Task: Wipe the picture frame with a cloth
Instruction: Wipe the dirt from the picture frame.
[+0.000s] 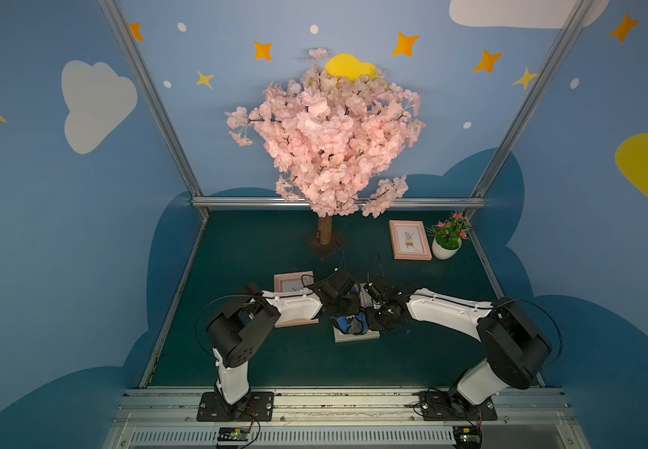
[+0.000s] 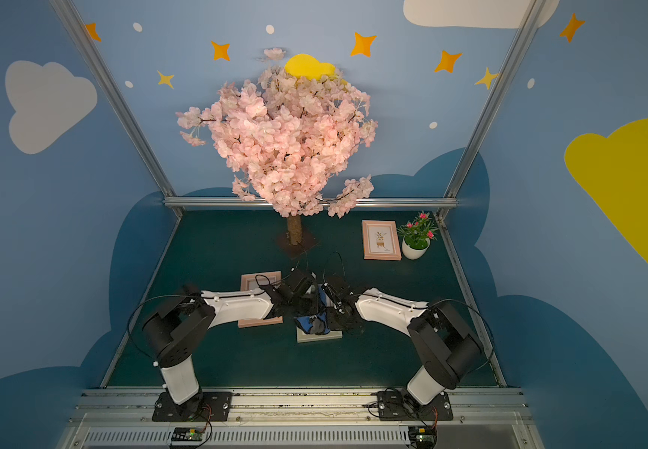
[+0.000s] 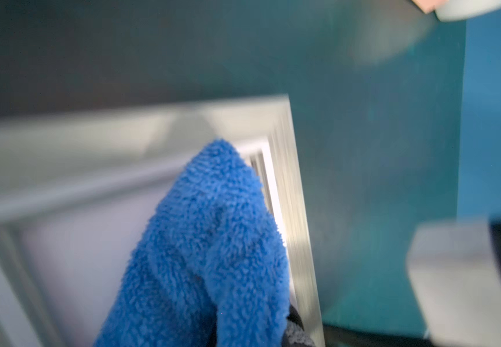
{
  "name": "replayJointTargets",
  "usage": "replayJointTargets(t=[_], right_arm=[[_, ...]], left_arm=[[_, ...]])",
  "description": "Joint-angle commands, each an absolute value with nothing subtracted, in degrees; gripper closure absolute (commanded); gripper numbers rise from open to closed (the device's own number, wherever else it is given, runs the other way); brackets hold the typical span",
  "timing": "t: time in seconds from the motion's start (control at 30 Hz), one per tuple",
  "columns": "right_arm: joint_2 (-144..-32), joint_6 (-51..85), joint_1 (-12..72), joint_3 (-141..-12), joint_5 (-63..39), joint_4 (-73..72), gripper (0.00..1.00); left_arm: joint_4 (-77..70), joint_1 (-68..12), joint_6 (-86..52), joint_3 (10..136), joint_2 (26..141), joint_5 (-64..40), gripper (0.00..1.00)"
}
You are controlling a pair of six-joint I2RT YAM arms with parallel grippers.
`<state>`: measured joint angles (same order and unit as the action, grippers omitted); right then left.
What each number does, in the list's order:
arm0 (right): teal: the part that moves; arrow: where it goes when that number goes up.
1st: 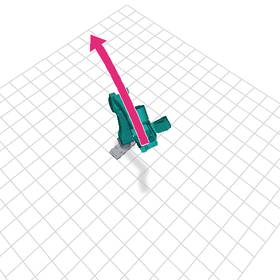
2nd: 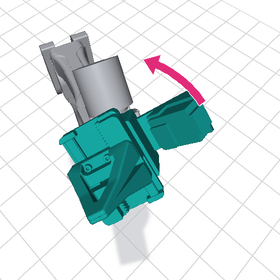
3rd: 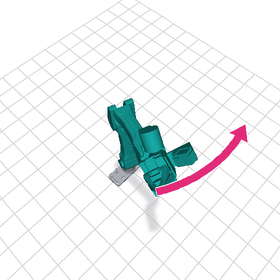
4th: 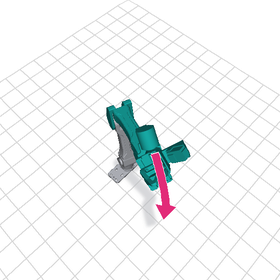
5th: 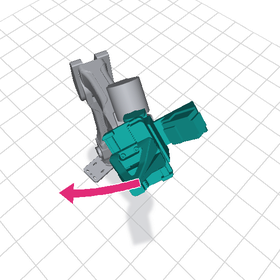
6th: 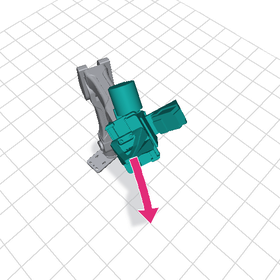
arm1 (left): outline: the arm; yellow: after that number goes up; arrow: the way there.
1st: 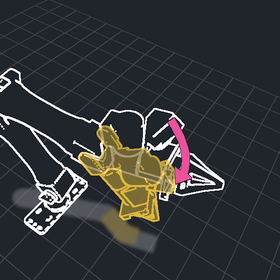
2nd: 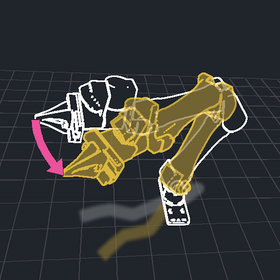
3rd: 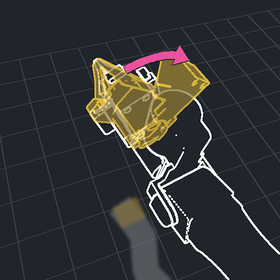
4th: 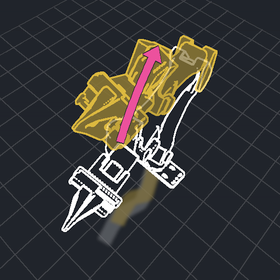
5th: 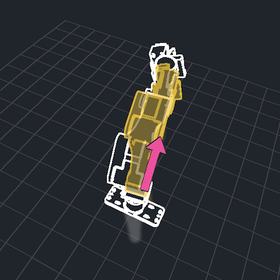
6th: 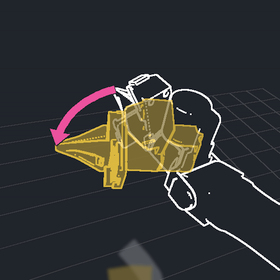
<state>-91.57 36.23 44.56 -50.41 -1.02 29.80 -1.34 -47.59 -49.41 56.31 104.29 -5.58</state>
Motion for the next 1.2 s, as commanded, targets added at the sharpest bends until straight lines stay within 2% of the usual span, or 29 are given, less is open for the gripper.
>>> replayJointTargets(t=[0.0, 0.27, 0.43, 0.57, 0.87, 1.17], right_arm=[[-92.97, 38.93, 44.32, -47.83, -0.35, 30.63, 0.79], [-92.92, 38.82, 44.39, -48.26, -0.37, 30.89, 0.79], [-93.16, 38.94, 44.43, -48.25, -0.24, 30.85, 0.79], [-93.61, 38.92, 44.38, -48.3, -0.31, 30.61, 0.79], [-93.95, 38.39, 44.2, -48.87, -0.44, 30.75, 0.79], [-93.78, 38.32, 44.21, -49.15, -0.13, 31.25, 0.79]], left_arm=[[-3.92, -48.11, -52.64, 52.59, 103.85, -7.1, 0.97], [-6.78, -41.93, -51.25, 58.25, 110.24, -7.73, 0.97], [-4.26, -40.74, -48.71, 62.11, 111.66, -6.94, 0.97], [3.87, -43.89, -47.48, 60.3, 106.05, -0.28, 0.97], [5.97, -50.41, -54.32, 49.96, 97.92, -1.31, 0.97], [11.13, -40.52, -44.34, 62.13, 104.96, 0.04, 0.97]])
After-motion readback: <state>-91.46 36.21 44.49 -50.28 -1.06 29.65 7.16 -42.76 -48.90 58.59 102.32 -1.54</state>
